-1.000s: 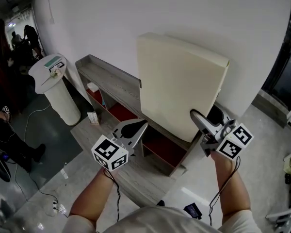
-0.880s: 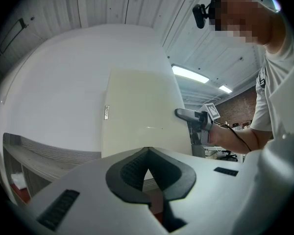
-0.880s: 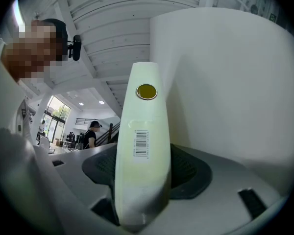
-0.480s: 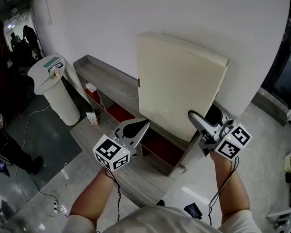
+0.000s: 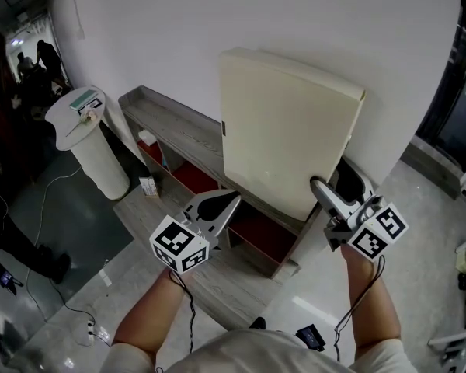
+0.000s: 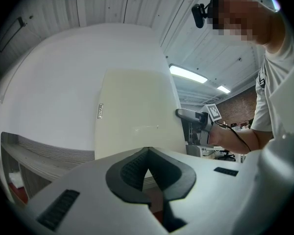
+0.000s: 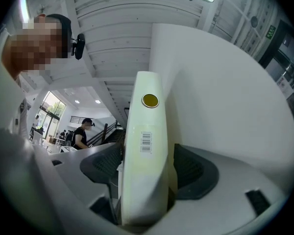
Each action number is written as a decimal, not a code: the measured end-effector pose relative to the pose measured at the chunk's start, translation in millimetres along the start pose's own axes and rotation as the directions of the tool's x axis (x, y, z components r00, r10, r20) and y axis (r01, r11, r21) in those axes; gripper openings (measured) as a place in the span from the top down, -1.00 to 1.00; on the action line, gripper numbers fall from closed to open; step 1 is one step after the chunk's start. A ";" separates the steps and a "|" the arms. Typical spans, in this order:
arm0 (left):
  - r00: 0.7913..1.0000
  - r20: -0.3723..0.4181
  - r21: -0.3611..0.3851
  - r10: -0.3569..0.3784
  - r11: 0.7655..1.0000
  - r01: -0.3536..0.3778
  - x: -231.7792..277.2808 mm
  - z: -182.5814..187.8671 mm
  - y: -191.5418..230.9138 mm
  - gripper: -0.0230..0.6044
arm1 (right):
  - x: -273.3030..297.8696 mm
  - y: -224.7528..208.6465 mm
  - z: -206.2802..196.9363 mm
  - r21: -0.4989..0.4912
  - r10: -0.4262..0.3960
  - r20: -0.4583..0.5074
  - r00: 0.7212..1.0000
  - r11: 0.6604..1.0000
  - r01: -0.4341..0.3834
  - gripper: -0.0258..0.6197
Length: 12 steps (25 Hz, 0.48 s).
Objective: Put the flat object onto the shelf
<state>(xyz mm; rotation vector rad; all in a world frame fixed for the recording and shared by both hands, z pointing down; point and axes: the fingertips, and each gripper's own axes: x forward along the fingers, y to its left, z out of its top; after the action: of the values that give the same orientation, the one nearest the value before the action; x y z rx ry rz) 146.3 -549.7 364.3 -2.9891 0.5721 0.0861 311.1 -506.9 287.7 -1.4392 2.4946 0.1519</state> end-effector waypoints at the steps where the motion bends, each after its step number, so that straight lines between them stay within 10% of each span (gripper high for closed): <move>1: 1.000 0.000 0.000 0.000 1.000 0.000 -1.7 -0.3 -1.1 0.88 | -3.1 1.1 0.6 -0.004 -0.010 0.001 1.000 1.000 0.010 -0.07; 12: 1.000 0.006 0.006 -0.005 1.000 0.005 -45.0 2.1 -25.6 0.88 | -46.9 42.7 -13.9 -0.051 -0.186 -0.005 0.983 0.981 0.185 -0.06</move>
<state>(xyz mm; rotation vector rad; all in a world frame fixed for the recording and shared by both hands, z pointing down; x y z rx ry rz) 113.9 -509.4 367.7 -2.9834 0.5637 0.0925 294.3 -449.2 312.2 -1.6867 2.3634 0.1742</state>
